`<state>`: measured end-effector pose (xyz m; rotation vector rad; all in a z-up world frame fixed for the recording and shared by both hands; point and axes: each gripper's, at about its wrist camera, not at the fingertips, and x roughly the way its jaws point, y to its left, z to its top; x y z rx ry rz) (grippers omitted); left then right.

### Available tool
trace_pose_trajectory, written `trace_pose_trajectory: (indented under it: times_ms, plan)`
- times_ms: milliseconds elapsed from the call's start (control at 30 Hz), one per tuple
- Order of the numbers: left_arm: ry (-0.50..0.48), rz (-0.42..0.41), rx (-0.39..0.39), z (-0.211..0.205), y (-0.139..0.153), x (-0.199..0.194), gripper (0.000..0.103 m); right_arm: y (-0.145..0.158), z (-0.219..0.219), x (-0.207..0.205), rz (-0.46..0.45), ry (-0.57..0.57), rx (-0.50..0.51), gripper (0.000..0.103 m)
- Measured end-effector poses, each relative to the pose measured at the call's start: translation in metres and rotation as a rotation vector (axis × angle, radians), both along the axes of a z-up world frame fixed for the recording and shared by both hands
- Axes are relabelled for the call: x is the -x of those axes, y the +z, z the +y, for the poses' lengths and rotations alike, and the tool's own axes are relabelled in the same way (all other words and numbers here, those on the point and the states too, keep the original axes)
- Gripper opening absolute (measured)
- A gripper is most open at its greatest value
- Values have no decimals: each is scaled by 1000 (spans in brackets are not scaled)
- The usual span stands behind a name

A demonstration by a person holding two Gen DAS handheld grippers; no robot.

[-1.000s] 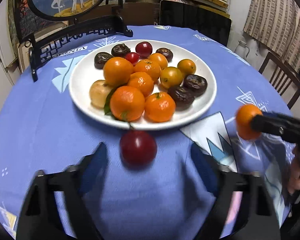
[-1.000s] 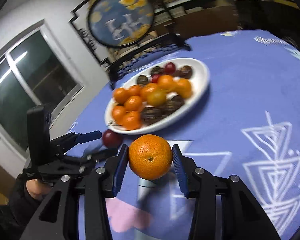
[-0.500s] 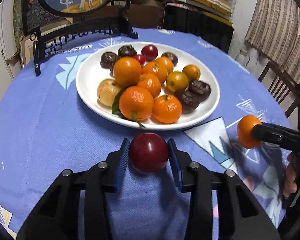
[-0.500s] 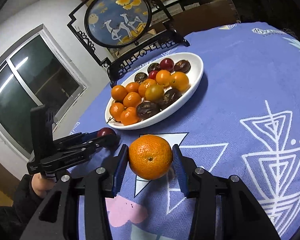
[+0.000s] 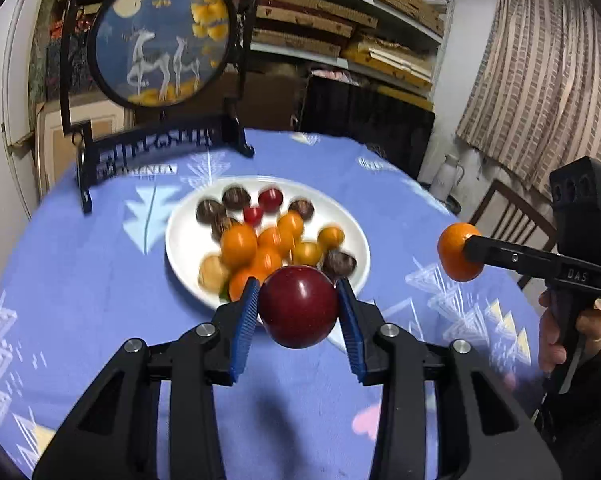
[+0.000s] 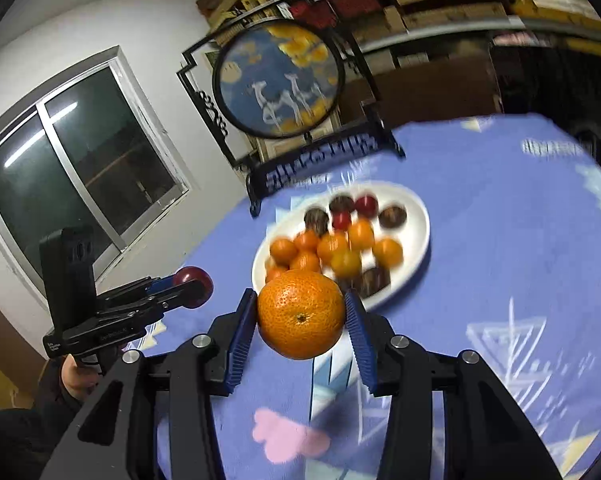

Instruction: Organize fruits

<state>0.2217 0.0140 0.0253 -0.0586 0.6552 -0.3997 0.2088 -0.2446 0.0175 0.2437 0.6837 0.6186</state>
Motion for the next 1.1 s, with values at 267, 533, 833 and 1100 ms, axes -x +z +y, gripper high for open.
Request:
trace_pose_trajectory:
  times_ms: [267, 533, 833, 1100]
  plan:
    - [54, 53, -17, -4, -1, -87, 39, 1, 17, -87, 63, -45, -1, 45]
    - [117, 162, -7, 11, -38, -156, 39, -40, 42, -156, 147, -81, 47, 47]
    - [158, 120, 16, 22, -30, -118, 96, -27, 30, -120, 93, -95, 6, 60]
    - [106, 158, 16, 10, -36, -19, 98, -24, 7, -16, 91, -143, 4, 94]
